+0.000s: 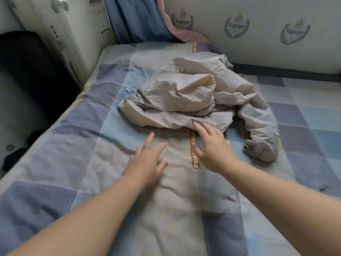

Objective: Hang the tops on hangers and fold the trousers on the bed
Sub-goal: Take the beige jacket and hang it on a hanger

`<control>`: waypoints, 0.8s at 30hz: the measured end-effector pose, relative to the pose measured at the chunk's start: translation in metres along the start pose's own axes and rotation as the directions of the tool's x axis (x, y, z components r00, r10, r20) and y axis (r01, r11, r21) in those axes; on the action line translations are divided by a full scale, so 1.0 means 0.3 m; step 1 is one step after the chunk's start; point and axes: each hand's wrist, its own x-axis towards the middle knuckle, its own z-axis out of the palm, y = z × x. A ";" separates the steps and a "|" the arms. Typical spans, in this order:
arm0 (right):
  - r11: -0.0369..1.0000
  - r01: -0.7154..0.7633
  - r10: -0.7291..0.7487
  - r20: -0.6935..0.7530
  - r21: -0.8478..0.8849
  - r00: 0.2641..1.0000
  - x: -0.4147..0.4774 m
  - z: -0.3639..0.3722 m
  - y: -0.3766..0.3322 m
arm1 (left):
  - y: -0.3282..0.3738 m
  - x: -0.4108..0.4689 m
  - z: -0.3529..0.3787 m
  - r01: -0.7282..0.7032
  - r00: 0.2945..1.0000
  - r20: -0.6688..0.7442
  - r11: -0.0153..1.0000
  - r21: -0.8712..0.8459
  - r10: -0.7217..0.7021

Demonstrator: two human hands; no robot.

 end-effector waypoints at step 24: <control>0.994 0.075 -0.075 0.002 0.083 0.997 -0.070 0.279 0.071 | -0.028 0.002 0.228 0.133 0.938 -0.313 0.988 -0.077 -0.150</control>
